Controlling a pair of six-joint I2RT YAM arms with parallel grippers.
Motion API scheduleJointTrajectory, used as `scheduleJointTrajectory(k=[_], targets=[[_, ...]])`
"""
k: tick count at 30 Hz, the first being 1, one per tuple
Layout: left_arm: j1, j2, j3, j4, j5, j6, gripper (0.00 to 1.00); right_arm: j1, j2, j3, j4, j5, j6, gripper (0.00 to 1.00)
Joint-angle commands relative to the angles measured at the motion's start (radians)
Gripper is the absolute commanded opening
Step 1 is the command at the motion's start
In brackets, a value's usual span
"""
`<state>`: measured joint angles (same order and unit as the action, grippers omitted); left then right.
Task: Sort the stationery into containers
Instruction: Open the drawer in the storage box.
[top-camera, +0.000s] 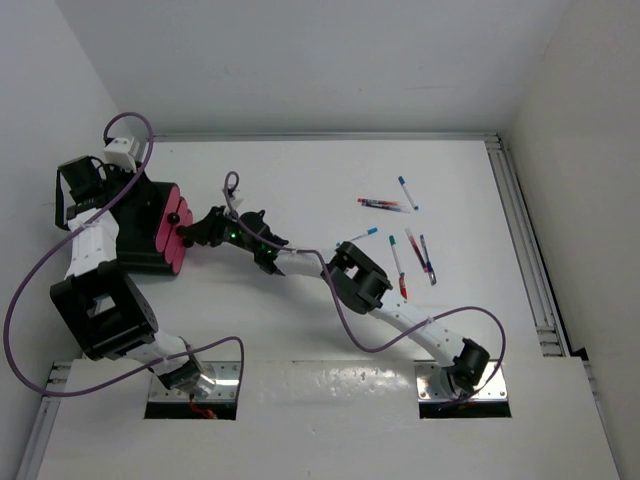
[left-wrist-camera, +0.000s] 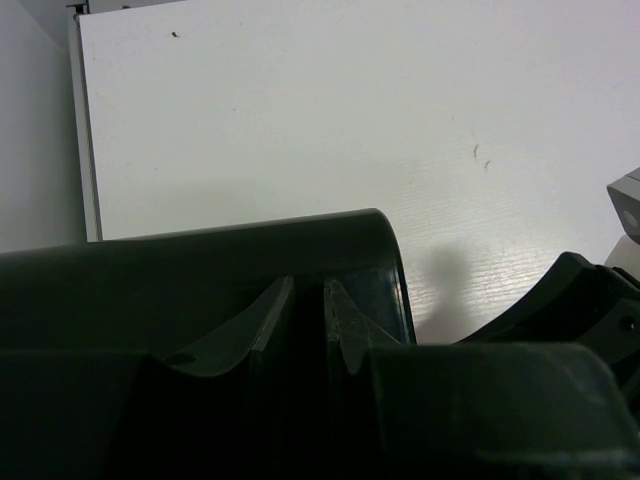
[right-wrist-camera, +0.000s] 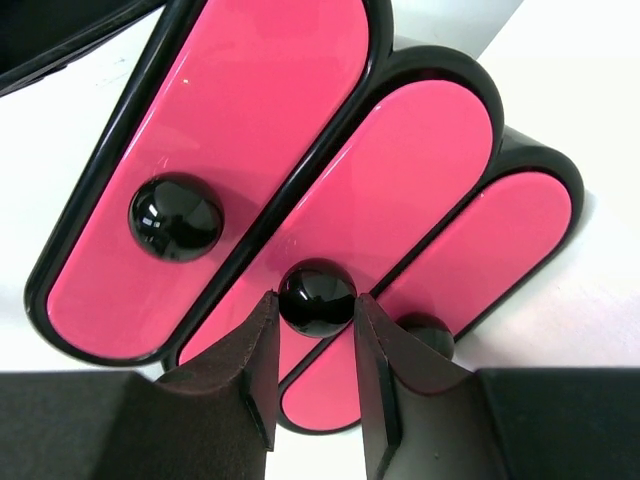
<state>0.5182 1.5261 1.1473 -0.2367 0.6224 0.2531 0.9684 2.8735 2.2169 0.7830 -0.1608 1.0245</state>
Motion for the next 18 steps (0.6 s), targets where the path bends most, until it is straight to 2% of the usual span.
scheduleJointTrajectory(k=[1,18], targets=[[0.005,0.109,-0.110,-0.343,-0.084,-0.012,0.25,-0.002,-0.078,-0.080,0.091,-0.002,-0.018,0.00],[0.005,0.120,-0.107,-0.340,-0.095,-0.028,0.25,-0.082,-0.272,-0.430,0.263,-0.105,-0.003,0.00]])
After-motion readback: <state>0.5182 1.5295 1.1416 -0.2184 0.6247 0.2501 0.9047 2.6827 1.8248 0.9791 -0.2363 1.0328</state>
